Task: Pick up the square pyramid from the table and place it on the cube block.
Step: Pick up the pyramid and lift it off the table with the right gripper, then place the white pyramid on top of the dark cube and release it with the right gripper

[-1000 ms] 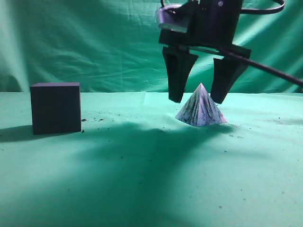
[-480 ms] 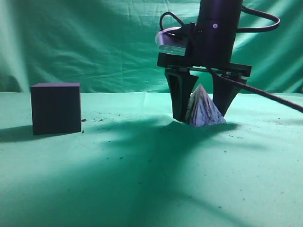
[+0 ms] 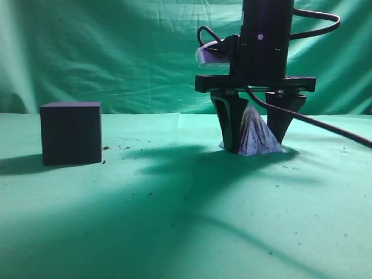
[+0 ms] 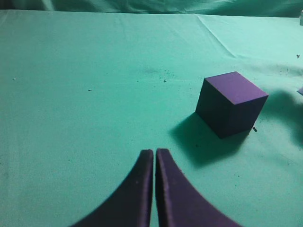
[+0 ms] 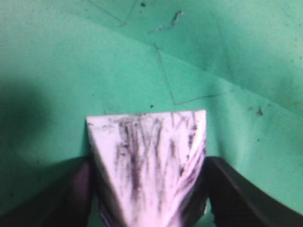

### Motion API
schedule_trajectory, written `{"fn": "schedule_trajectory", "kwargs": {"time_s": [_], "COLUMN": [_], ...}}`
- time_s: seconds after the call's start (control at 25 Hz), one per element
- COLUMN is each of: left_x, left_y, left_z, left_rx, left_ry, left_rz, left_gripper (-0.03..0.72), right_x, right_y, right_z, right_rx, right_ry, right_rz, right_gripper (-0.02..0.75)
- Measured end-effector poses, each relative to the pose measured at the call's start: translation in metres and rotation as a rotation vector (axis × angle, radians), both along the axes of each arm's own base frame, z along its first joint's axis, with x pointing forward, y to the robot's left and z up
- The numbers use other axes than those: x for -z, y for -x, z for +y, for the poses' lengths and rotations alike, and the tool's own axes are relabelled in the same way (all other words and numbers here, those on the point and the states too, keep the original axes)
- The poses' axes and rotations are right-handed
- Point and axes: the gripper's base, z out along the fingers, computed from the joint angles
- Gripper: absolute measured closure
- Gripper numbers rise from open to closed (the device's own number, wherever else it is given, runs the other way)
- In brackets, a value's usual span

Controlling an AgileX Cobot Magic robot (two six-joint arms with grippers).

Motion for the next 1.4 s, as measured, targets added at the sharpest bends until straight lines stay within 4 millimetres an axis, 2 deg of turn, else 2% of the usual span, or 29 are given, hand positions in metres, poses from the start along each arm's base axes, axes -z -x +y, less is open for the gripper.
{"fn": "schedule_trajectory", "kwargs": {"time_s": [0.04,0.12,0.16,0.2,0.48,0.72,0.92,1.04,1.16,1.28,1.4], "left_x": [0.000,0.000,0.000,0.000,0.000,0.000,0.000,0.000,0.000,0.000,0.000], "left_y": [0.000,0.000,0.000,0.000,0.000,0.000,0.000,0.000,0.000,0.000,0.000], "left_z": [0.000,0.000,0.000,0.000,0.000,-0.001,-0.001,-0.001,-0.001,-0.001,-0.001], "left_rx": [0.000,0.000,0.000,0.000,0.001,0.002,0.002,0.002,0.002,0.002,0.002], "left_ry": [0.000,0.003,0.004,0.004,0.009,0.027,0.027,0.027,0.027,0.027,0.027], "left_rz": [0.000,0.000,0.001,0.001,0.001,0.004,0.004,0.004,0.004,0.004,0.004], "left_gripper": [0.688,0.688,0.688,0.688,0.688,0.688,0.688,0.688,0.688,0.688,0.688], "right_x": [0.001,0.001,0.001,0.001,0.000,-0.014,-0.085,-0.131,-0.166,-0.190,-0.196], "right_y": [0.000,-0.001,-0.001,-0.001,0.000,0.000,0.003,0.006,0.016,0.034,0.055], "right_z": [0.000,0.000,-0.001,-0.001,0.000,-0.003,0.016,0.035,0.059,0.086,0.108], "right_rx": [0.010,0.024,0.026,0.030,0.030,-0.009,-0.107,-0.161,-0.202,-0.276,-0.349], "right_ry": [0.003,0.008,0.013,0.016,0.023,0.073,0.060,-0.001,-0.114,-0.241,-0.283], "right_rz": [0.003,0.005,0.008,0.006,0.004,-0.024,-0.138,-0.235,-0.295,-0.314,-0.304], "right_gripper": [0.228,0.302,0.283,0.341,0.340,0.340,0.340,0.340,0.340,0.340,0.340]}}
